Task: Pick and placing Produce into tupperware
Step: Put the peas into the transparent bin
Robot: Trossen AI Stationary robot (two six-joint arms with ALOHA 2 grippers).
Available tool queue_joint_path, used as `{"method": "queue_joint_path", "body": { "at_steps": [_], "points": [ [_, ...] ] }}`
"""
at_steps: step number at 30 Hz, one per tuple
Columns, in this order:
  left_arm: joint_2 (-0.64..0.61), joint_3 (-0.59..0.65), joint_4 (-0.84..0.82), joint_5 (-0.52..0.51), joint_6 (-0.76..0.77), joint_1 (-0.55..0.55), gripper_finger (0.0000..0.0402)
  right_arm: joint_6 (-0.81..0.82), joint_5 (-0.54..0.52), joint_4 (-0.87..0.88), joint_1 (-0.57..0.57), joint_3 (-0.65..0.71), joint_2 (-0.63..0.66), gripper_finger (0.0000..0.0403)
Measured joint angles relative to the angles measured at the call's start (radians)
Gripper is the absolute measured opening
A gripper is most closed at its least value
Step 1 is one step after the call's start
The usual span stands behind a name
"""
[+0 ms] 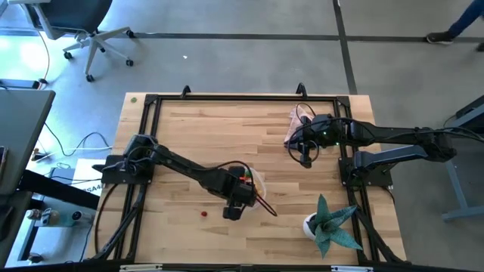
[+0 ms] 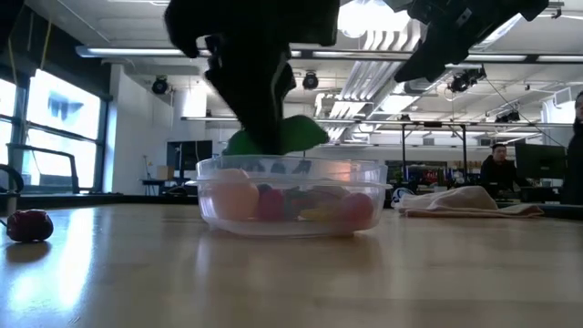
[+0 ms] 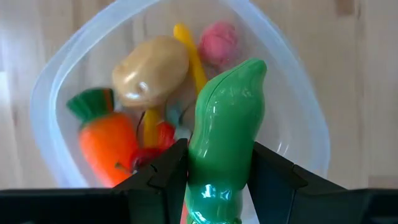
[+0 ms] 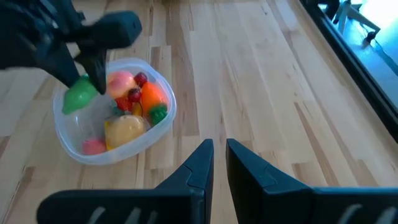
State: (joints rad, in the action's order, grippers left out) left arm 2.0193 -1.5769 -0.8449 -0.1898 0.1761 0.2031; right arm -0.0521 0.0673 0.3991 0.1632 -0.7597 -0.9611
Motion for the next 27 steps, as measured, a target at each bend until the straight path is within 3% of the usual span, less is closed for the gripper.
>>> {"method": "queue_joint_path", "body": {
  "at_steps": [27],
  "points": [
    [0.073,-0.001,0.053,0.028,-0.015,0.020,0.0136,0.000,0.000,0.003,0.000,0.000,0.000,0.0032]
  ]
}}
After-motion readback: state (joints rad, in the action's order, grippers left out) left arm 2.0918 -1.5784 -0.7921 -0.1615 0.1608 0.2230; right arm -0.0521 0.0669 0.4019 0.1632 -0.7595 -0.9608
